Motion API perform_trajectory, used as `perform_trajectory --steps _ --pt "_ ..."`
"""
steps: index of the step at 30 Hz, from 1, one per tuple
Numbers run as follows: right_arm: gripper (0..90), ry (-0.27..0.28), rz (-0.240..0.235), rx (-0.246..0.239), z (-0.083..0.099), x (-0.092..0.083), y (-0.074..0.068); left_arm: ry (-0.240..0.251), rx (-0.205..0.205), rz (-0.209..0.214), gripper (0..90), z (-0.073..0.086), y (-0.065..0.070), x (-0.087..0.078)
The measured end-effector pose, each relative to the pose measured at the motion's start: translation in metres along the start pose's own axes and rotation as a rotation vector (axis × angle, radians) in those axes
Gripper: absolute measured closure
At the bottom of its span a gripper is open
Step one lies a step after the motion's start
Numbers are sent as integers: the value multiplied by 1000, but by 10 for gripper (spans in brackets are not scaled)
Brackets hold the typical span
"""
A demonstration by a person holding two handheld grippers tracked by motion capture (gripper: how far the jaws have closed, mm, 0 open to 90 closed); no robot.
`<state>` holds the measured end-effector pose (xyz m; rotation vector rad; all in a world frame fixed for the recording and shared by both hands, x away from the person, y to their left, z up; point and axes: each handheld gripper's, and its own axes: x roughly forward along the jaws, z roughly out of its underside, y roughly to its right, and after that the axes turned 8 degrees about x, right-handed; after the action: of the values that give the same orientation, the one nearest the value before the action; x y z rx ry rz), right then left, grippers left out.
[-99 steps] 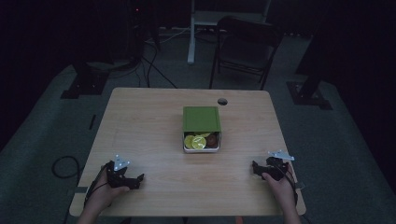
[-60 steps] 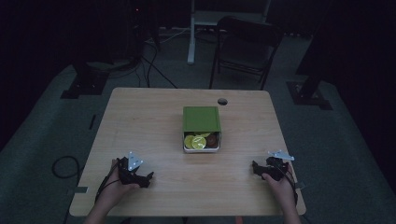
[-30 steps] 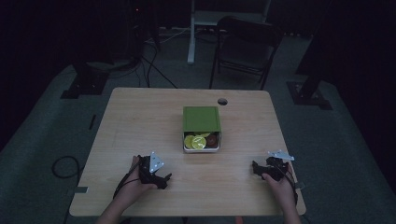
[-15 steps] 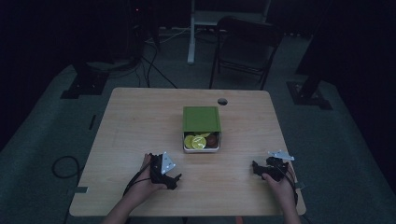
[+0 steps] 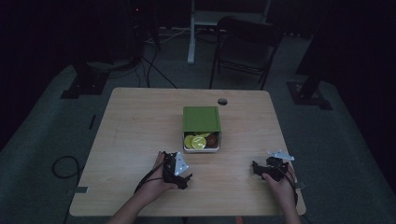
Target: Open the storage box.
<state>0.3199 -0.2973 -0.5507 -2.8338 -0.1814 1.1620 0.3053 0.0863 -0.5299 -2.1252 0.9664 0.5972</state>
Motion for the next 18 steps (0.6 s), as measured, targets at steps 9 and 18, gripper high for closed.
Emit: perform_trajectory --steps 9,18 --pt "102 0 0 1 0 0 0 21 83 -17 49 -18 7 7" --pt "103 0 -1 1 0 0 0 34 185 -38 49 -33 19 16"
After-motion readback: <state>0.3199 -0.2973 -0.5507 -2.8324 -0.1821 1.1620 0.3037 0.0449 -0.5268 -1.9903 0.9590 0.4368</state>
